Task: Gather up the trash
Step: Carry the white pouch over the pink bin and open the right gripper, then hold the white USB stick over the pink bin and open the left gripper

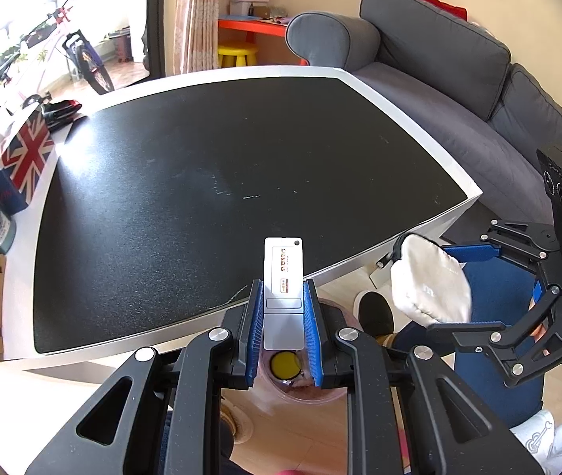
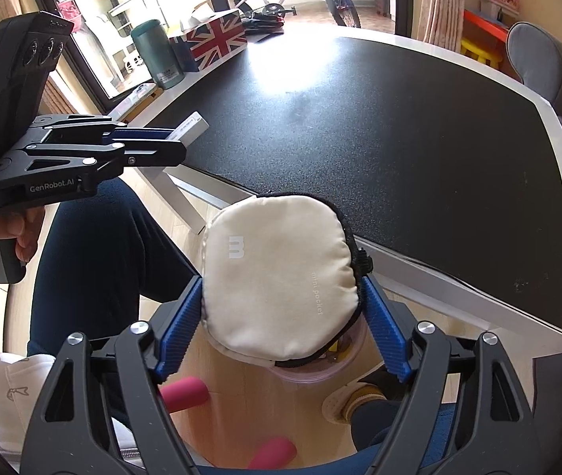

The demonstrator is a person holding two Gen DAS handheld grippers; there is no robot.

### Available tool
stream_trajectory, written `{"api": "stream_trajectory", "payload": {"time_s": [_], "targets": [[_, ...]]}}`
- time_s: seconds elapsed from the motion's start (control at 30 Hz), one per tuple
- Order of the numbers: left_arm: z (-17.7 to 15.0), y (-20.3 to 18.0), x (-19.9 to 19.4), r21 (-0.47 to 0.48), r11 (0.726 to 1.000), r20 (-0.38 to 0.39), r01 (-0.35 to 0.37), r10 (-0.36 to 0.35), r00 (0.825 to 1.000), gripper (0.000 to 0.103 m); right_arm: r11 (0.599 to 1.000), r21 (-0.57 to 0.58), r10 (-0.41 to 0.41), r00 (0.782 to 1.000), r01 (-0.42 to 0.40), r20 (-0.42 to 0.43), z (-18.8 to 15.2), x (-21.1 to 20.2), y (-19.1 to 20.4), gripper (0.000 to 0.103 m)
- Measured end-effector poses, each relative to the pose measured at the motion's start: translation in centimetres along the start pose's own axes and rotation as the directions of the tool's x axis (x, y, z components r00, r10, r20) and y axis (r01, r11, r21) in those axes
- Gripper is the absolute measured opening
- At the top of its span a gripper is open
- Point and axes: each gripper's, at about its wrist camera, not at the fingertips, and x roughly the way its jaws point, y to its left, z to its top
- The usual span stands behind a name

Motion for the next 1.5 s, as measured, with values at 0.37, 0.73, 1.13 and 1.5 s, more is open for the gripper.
{"api": "stream_trajectory", "payload": {"time_s": [0.37,0.73,1.13,1.5], "targets": [[0.0,-0.9,0.8,0.017,1.000,-0.023,0.020,-0.020,1.000,0.019,0.998,0.055,-0.034,0.999,0.033,0.022,0.1,-0.3,-1.3,0.096],[0.0,-2.1,1.6,0.049,0.997,-0.049,0.052,-0.050,0.998,0.019,0.995,0.090,-0.054,0.998,0.049,0.044,0.0,-1.4,-2.6,0.096],[-0.2,-3.3,2.2,0.078,0.993,-0.082,0.088,-0.081,0.993,0.019,0.989,0.129,-0.086,0.994,0.077,0.070,0.5,-2.6,-3.9,0.096],[-0.2,-4.0,2.2,0.106,0.987,-0.095,0.122,-0.112,0.989,0.019,0.986,0.149,-0.089,0.993,0.076,0.083,0.6,-3.1,-4.7,0.096]]}}
